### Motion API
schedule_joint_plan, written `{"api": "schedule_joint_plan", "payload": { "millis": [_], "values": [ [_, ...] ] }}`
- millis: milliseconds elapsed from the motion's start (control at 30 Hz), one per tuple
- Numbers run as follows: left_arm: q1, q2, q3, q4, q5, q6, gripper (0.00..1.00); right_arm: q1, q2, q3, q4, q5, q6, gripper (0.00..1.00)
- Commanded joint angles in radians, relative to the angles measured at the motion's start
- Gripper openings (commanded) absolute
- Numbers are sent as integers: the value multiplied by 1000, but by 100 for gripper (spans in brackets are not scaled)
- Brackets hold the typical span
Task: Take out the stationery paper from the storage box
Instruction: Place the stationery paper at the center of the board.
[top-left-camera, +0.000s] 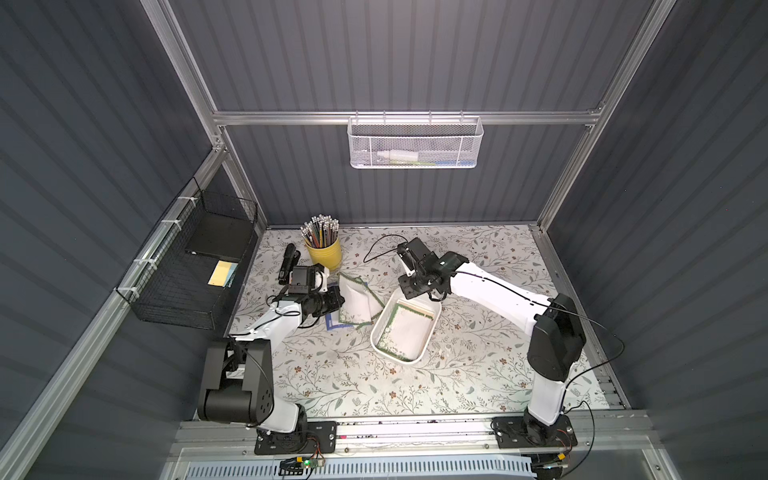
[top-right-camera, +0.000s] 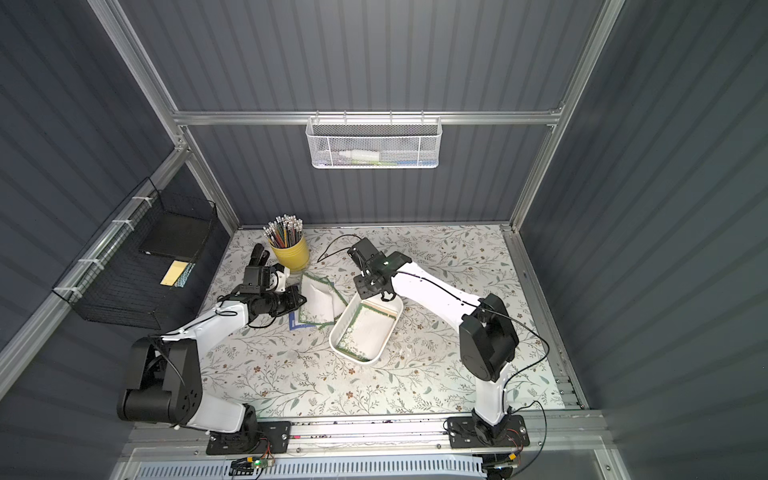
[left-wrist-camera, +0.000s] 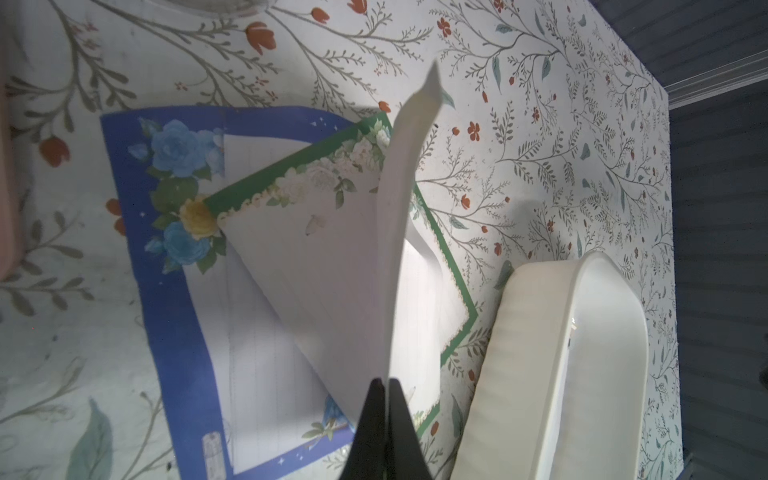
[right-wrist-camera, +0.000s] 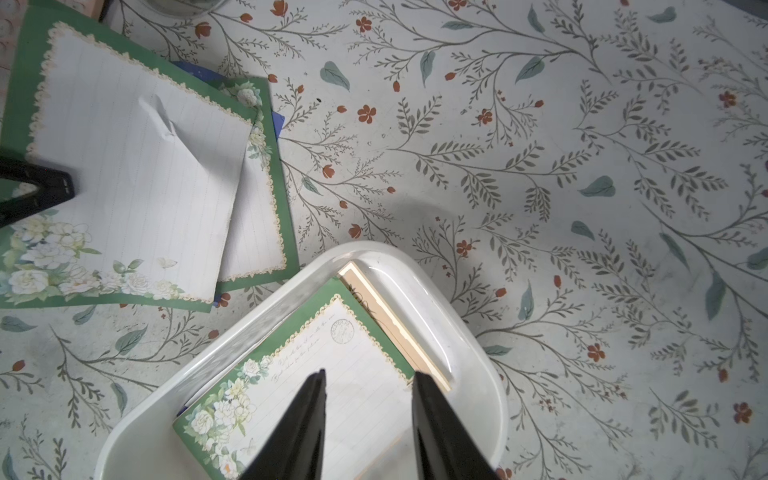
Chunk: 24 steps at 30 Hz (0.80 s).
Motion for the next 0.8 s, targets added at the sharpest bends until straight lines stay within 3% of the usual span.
{"api": "schedule_joint_plan", "payload": {
  "millis": [0, 67, 133, 267, 333, 367, 533, 667, 767],
  "values": [
    [-3, -42, 1, -84, -7, -14, 0, 5, -7, -14, 11, -20, 10, 39],
    [-3, -34, -11, -88, -9, -24, 0, 7, -3, -13, 13, -26, 10, 39],
    [-3, -20, -29, -83, -11, -36, 8, 7, 3, -11, 11, -28, 12, 39],
    [-3, 19, -45, -76, -20, -52, 33, 12, 4, -21, 6, -64, 3, 43],
    [-3, 29, -41, -77, -34, -58, 58, 13, 16, -29, -9, -108, -11, 44],
    [-3, 30, -36, -83, -46, -58, 65, 15, 22, -37, -14, -118, -11, 46],
    [-3, -29, 29, -131, -163, -52, 76, 42, 47, -118, -13, -113, 1, 50],
    [-3, -145, 104, -166, -300, -66, 83, 46, 53, -192, 28, -118, 10, 71],
    [-3, -245, 144, -164, -386, -83, 86, 46, 77, -207, 34, -94, 19, 72]
  ]
}}
